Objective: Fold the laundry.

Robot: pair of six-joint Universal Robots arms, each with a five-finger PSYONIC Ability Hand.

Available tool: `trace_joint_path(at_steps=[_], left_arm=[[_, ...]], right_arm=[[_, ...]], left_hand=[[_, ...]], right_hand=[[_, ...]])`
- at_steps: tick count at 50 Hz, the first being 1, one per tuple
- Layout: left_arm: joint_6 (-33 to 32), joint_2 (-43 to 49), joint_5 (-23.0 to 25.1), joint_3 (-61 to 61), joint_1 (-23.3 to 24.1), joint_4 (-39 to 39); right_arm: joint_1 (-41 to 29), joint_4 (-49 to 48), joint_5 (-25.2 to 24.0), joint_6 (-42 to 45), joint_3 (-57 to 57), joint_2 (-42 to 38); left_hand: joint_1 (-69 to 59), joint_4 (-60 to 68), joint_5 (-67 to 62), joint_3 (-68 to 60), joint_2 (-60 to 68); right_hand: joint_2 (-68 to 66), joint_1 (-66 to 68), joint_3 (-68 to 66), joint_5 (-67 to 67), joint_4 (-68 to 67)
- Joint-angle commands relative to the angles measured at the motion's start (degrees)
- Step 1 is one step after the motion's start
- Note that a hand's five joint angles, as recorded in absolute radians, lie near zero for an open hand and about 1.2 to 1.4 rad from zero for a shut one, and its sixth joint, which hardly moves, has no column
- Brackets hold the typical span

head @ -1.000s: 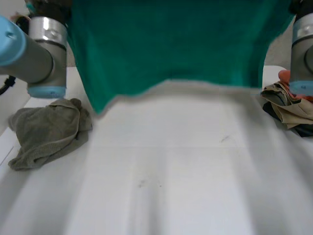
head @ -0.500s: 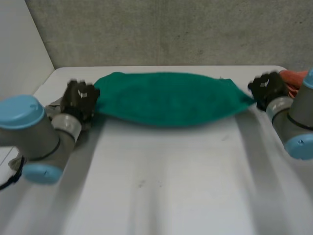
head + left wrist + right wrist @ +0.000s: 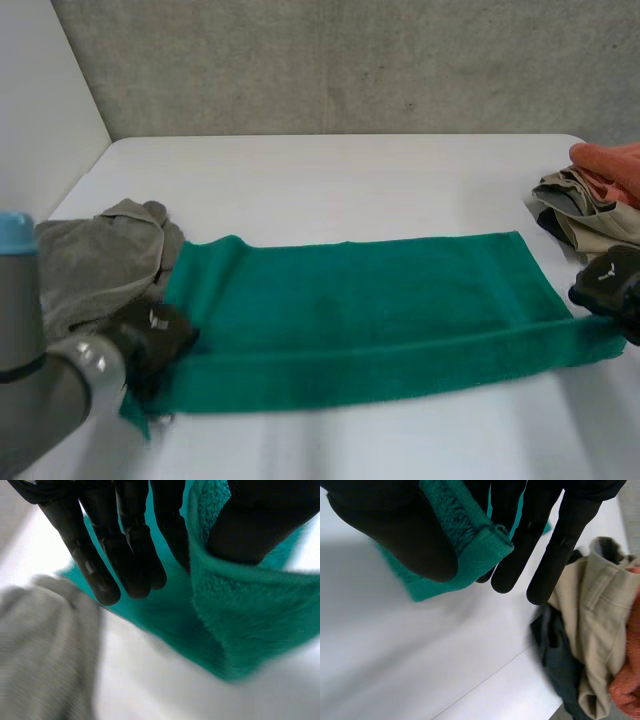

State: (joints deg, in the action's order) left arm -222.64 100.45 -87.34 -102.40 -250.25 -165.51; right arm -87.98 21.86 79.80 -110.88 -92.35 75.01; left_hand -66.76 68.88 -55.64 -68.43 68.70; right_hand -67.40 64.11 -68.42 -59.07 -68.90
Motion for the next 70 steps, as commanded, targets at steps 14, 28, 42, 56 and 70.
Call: trace_joint_path(at_steps=[14,28,42,56,70], left_arm=[[-7.1,29.6,-2.3,33.9,0.2,-28.4],[4.3,18.1,-2.2,48.9,-2.5,-54.0],[5.1,18.1,-0.8,27.7,-3.8,-46.6],[4.1,16.5,3.3,5.6,-2.9,-40.6],[-5.5,-0.3,0.7,-4.6,-2.5,11.3]], right_arm=[[-10.9,-33.2,5.2,-14.2,24.7,-22.4],[-12.0,-52.8,11.8,-30.1,41.0,-14.7],[-11.9,-46.1,6.7,-30.3,28.5,-16.8],[-11.5,-27.1,4.9,-23.6,16.0,-21.0],[-0.1,0.2,4.0,5.6,-4.2,-1.0]], left_hand=[[-13.2,11.1,-14.4,-11.6,11.3],[-13.2,11.1,-14.4,-11.6,11.3],[-13.2,11.1,-14.4,-11.6,11.3],[-13.2,11.1,-14.4,-11.6,11.3],[-13.2,11.1,-14.4,-11.6,11.3]], right_hand=[[-12.6,15.9,-11.6,-10.9,-11.1],[-12.6,15.9,-11.6,-10.9,-11.1],[-12.6,15.9,-11.6,-10.9,-11.1],[-12.6,15.9,-11.6,-10.9,-11.1],[-12.6,15.9,-11.6,-10.9,-11.1]])
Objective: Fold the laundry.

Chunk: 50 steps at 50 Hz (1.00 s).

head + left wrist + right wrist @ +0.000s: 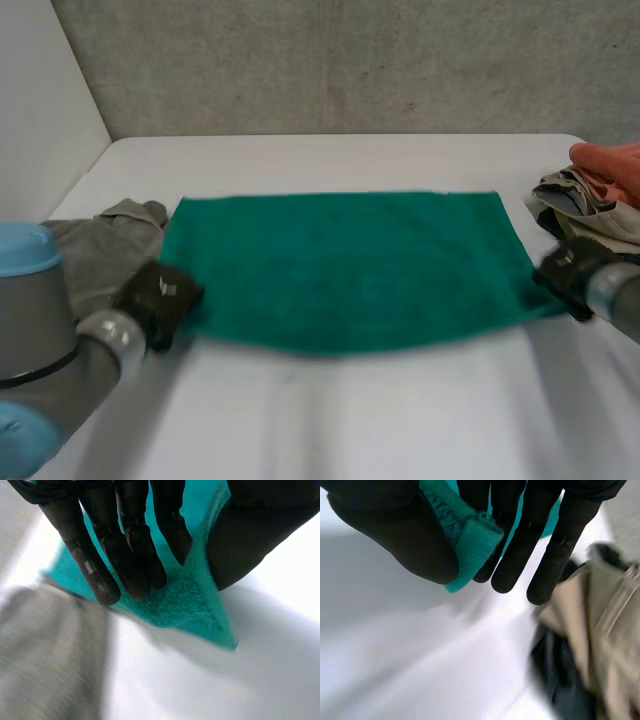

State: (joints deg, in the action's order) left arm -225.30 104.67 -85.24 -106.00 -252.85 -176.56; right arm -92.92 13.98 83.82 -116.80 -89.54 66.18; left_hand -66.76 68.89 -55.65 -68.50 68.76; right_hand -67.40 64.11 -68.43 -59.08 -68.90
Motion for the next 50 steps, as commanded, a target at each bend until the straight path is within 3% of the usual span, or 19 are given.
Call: trace_joint_path(at_steps=[1,9,17,24,33,34,35,36,37,38,43,50], left_arm=[[-3.0,-4.7,-1.4,-0.8,0.2,22.1],[-3.0,0.0,-1.8,7.8,0.9,8.8],[-3.0,11.8,-1.8,19.0,2.1,-4.8],[-3.6,22.2,-1.9,28.7,2.6,-14.1],[-3.9,31.5,-3.4,37.4,2.9,-23.8],[-3.9,31.8,-3.7,37.9,3.1,-24.4],[-3.9,32.1,-4.0,38.1,3.3,-24.9],[-3.8,32.2,-4.5,38.1,3.7,-25.5],[-3.8,32.2,-4.9,38.2,4.0,-25.8],[-3.8,32.1,-5.3,38.0,4.1,-25.9],[-3.0,30.5,-7.2,36.7,5.9,-26.4],[-1.2,21.1,-7.1,29.5,6.8,-26.0]], right_arm=[[5.1,8.0,-0.3,11.9,-7.5,8.2],[4.6,1.6,-2.3,6.4,-4.0,7.0],[-0.1,-14.1,-0.7,-2.8,5.9,-5.5],[-2.4,-21.4,3.6,-3.3,15.1,-14.4],[-6.0,-30.0,4.7,-3.6,23.3,-23.1],[-6.0,-30.7,4.9,-3.6,23.5,-23.5],[-6.3,-31.3,5.2,-3.6,23.6,-23.7],[-6.9,-32.2,6.1,-3.7,23.7,-24.1],[-7.3,-32.7,6.7,-3.8,23.7,-24.2],[-7.4,-32.9,7.3,-4.0,23.7,-24.1],[-8.2,-32.3,8.3,-8.5,22.8,-22.3],[-7.5,-22.8,4.3,-15.2,16.7,-11.9]], left_hand=[[-13.2,11.1,-14.4,-11.5,11.2],[-13.2,11.1,-14.4,-11.5,11.2],[-13.2,11.1,-14.4,-11.5,11.2],[-13.2,11.1,-14.4,-11.5,11.2],[-13.2,11.1,-14.4,-11.5,11.2],[-13.2,11.1,-14.4,-11.5,11.2],[-13.2,11.1,-14.4,-11.5,11.2],[19.7,-21.8,18.6,21.5,-21.7],[42.9,-45.0,41.7,44.6,-44.9],[56.8,-58.9,55.6,58.5,-58.8],[56.8,-58.9,55.6,58.5,-58.8],[56.8,-58.9,55.6,58.5,-58.8]], right_hand=[[-12.6,15.9,-11.6,-10.9,-11.1],[-12.6,15.9,-11.6,-10.9,-11.1],[-12.6,15.9,-11.6,-10.9,-11.1],[-12.6,15.9,-11.6,-10.9,-11.1],[-12.6,15.9,-11.6,-10.9,-11.1],[1.2,2.1,2.2,2.8,2.7],[26.4,-23.2,27.5,28.1,27.9],[57.4,-54.1,58.4,59.1,58.9],[57.4,-54.1,58.4,59.1,58.9],[57.4,-54.1,58.4,59.1,58.9],[57.4,-54.1,58.4,59.1,58.9],[57.4,-54.1,58.4,59.1,58.9]])
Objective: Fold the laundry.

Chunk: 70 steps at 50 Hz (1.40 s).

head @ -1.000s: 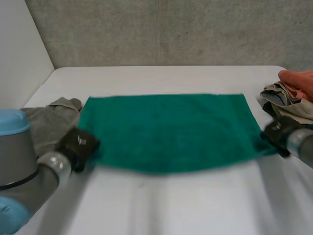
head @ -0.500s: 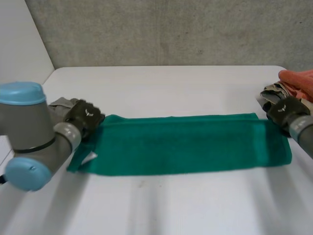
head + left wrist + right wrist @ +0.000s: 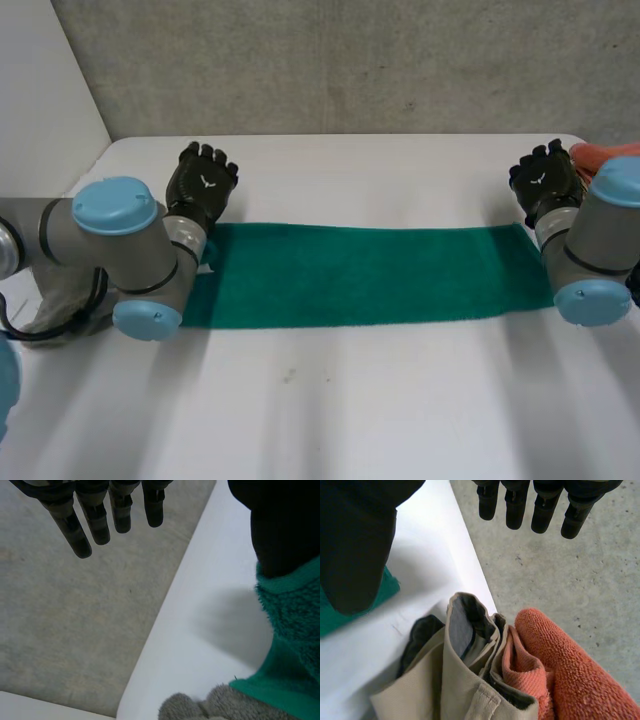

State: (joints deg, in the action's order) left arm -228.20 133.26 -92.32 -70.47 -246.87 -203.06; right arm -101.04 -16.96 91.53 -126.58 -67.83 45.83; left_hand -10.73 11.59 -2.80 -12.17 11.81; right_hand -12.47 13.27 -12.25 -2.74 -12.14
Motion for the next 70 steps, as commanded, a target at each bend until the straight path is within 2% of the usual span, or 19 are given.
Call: trace_joint_path(at_steps=[1,8,11,19,24,33,40,43,44,45,46,50,56,59,65,70], left_arm=[[2.7,-9.4,0.0,-7.9,0.9,0.6],[8.5,-17.1,2.2,-15.5,0.5,0.7],[9.4,-17.7,3.5,-16.6,0.2,0.7],[9.6,-16.9,4.3,-17.9,-2.6,0.8],[9.6,-15.8,4.4,-17.1,-2.9,0.7],[9.3,-12.7,4.6,-14.3,-3.1,0.2],[8.9,-6.4,4.6,-8.1,-3.2,0.0],[8.6,-2.8,4.6,-3.5,-3.5,-0.3],[8.4,-1.3,4.5,-1.1,-4.0,-0.8],[8.4,-0.6,4.4,0.1,-4.3,-1.2],[8.3,0.2,4.3,1.4,-4.8,-1.5],[8.5,0.9,4.3,4.6,-5.9,-1.5],[9.3,-0.6,5.9,2.4,-2.8,-1.0],[10.5,-5.2,7.2,-0.9,-1.9,-1.1],[10.4,-9.6,7.0,-6.1,-3.0,-1.2],[10.3,-10.3,7.3,-7.3,-5.9,-0.8]], right_arm=[[0.9,11.0,-4.9,-6.5,-6.5,10.3],[6.4,21.2,-10.7,-8.5,-12.0,13.1],[9.1,23.5,-14.0,-8.3,-14.9,15.2],[13.8,21.9,-20.9,-7.5,-20.1,16.0],[14.4,19.5,-22.3,-7.7,-20.9,15.6],[14.1,13.6,-22.7,-7.9,-20.9,12.6],[14.0,11.3,-22.5,-7.5,-20.3,9.0],[14.1,10.8,-22.5,-7.6,-20.1,8.7],[14.4,10.4,-22.5,-7.6,-20.1,8.7],[14.5,10.2,-22.4,-7.6,-20.1,8.9],[14.5,9.9,-22.3,-7.7,-20.2,9.2],[14.6,8.8,-22.1,-7.5,-21.1,9.5],[16.0,8.3,-21.9,-7.5,-23.0,10.7],[17.2,8.3,-21.7,-7.5,-23.5,12.5],[22.3,8.9,-18.9,-5.6,-24.2,16.0],[26.6,9.5,-17.9,0.4,-24.4,17.4]], left_hand=[[0.7,-1.6,2.8,2.2,-1.8],[0.7,-1.6,2.8,2.2,-1.8],[0.7,-1.6,2.8,2.2,-1.8],[0.7,-1.6,2.8,2.2,-1.8],[0.7,-1.6,2.8,2.2,-1.8],[0.7,-1.6,2.8,2.2,-1.8],[0.7,-1.6,2.8,2.2,-1.8],[0.7,-1.6,2.8,2.2,-1.8],[0.7,-1.6,2.8,2.2,-1.8],[0.5,-1.4,2.6,2.0,-1.6],[0.3,-1.2,2.4,1.8,-1.4],[0.5,-1.4,2.6,2.0,-1.6],[0.7,-1.6,2.8,2.2,-1.8],[0.7,-1.6,2.8,2.2,-1.8],[0.7,-1.6,2.8,2.2,-1.8],[0.7,-1.6,2.8,2.2,-1.8]], right_hand=[[2.5,-3.3,2.3,2.7,2.1],[-2.0,1.2,-2.2,-1.7,-2.3],[-4.8,4.0,-5.1,-4.6,-5.2],[-11.2,10.4,-11.4,-11.0,-11.6],[-15.9,15.1,-16.2,-15.7,-16.3],[-20.1,19.3,-20.4,-19.9,-20.5],[-25.9,25.1,-26.1,-25.6,-26.2],[-39.1,38.3,-39.3,-38.8,-39.4],[-56.5,55.7,-56.7,-56.2,-56.8],[-66.3,65.5,-66.5,-66.0,-66.6],[-67.5,66.7,-67.7,-67.2,-67.8],[-67.5,66.7,-67.7,-67.3,-67.9],[-67.5,66.7,-67.7,-67.3,-67.9],[-67.5,66.7,-67.7,-67.3,-67.9],[-67.5,66.7,-67.7,-67.3,-67.9],[-67.5,66.7,-67.7,-67.3,-67.9]])
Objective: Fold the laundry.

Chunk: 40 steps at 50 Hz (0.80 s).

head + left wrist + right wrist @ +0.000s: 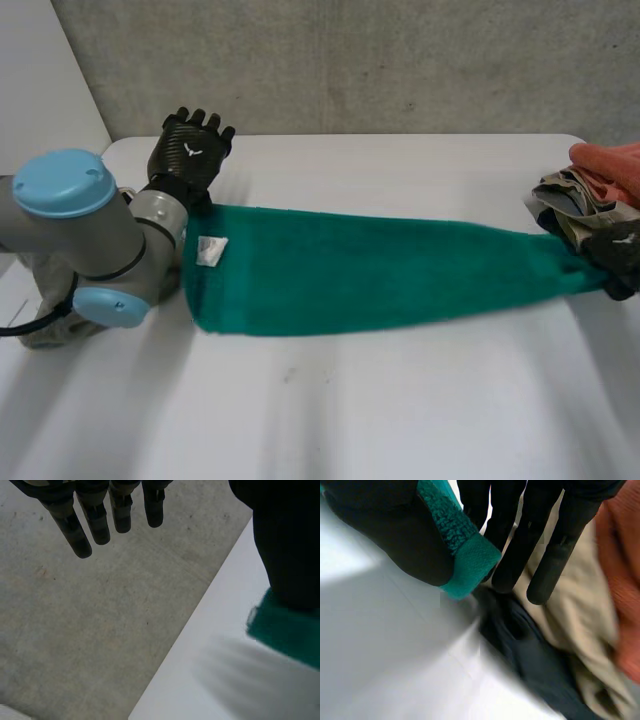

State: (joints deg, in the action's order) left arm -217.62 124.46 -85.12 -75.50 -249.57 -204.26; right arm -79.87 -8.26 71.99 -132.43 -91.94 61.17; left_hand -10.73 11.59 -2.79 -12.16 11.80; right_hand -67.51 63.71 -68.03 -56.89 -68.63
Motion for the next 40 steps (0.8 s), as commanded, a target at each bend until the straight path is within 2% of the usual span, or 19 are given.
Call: trace_joint_path(at_steps=[1,7,14,17,18,20,21,23,25,26,30,33,37,40], left_arm=[[-0.1,-1.8,0.1,-2.3,-4.0,0.8],[0.2,-2.7,0.2,-2.2,-4.7,2.4],[0.8,-7.2,0.1,-4.5,-4.8,3.8],[1.1,-9.8,0.2,-6.6,-4.9,3.9],[1.6,-11.2,0.2,-7.5,-4.9,3.9],[2.1,-12.4,0.2,-8.6,-4.9,3.9],[2.8,-14.0,0.2,-9.7,-4.9,3.9],[3.7,-15.5,0.2,-11.0,-4.9,3.9],[5.3,-17.9,0.3,-13.1,-5.0,3.9],[5.5,-18.4,0.3,-13.6,-5.0,3.9],[7.1,-21.2,0.4,-17.0,-5.0,3.8],[7.2,-22.1,0.4,-19.0,-4.8,3.8],[7.3,-22.2,0.4,-21.0,-4.2,3.8],[7.3,-22.1,0.4,-21.7,-3.8,3.7]], right_arm=[[6.4,1.0,1.7,8.0,-0.3,3.1],[7.3,3.9,2.0,11.8,-0.3,5.6],[6.1,6.3,1.9,11.1,0.2,9.1],[1.0,6.2,2.0,10.3,1.1,11.2],[-3.8,6.1,2.4,9.5,2.3,11.6],[-8.1,6.0,2.9,8.5,3.9,11.8],[-12.9,5.7,3.6,7.5,5.7,11.6],[-16.9,5.3,4.0,6.7,7.4,11.5],[-23.9,3.2,4.0,6.1,9.7,11.0],[-28.6,0.7,3.7,6.1,10.8,9.9],[-39.7,-6.8,2.4,6.2,12.7,4.3],[-47.3,-11.3,-0.8,6.2,13.1,-0.7],[-52.7,-12.7,-3.8,6.6,13.3,-7.2],[-54.2,-12.7,-3.9,6.7,13.4,-10.3]], left_hand=[[0.7,-1.6,2.8,2.2,-1.8],[0.7,-1.6,2.8,2.2,-1.8],[0.7,-1.6,2.8,2.2,-1.8],[0.7,-1.6,2.8,2.2,-1.8],[0.7,-1.6,2.8,2.2,-1.8],[0.7,-1.6,2.8,2.2,-1.8],[0.7,-1.6,2.8,2.2,-1.8],[0.7,-1.6,2.8,2.2,-1.8],[0.7,-1.6,2.8,2.2,-1.8],[0.7,-1.6,2.8,2.2,-1.8],[0.7,-1.6,2.8,2.2,-1.8],[0.7,-1.6,2.8,2.2,-1.8],[0.7,-1.6,2.8,2.2,-1.8],[0.7,-1.6,2.8,2.2,-1.8]], right_hand=[[-12.5,16.3,-12.0,-13.1,-11.4],[-12.5,16.3,-12.0,-13.1,-11.4],[-12.5,16.3,-12.0,-13.1,-11.4],[-12.5,16.3,-12.0,-13.1,-11.4],[-12.5,16.3,-12.0,-13.1,-11.4],[-12.5,16.3,-12.0,-13.1,-11.4],[-12.5,16.3,-12.0,-13.1,-11.4],[-12.5,16.3,-12.0,-13.1,-11.4],[-12.5,16.3,-12.0,-13.1,-11.4],[-12.5,16.3,-12.0,-13.1,-11.4],[-12.5,16.3,-12.0,-13.1,-11.4],[-12.5,16.3,-12.0,-13.1,-11.4],[-12.5,16.3,-12.0,-13.1,-11.4],[-12.5,16.3,-12.0,-13.1,-11.4]])
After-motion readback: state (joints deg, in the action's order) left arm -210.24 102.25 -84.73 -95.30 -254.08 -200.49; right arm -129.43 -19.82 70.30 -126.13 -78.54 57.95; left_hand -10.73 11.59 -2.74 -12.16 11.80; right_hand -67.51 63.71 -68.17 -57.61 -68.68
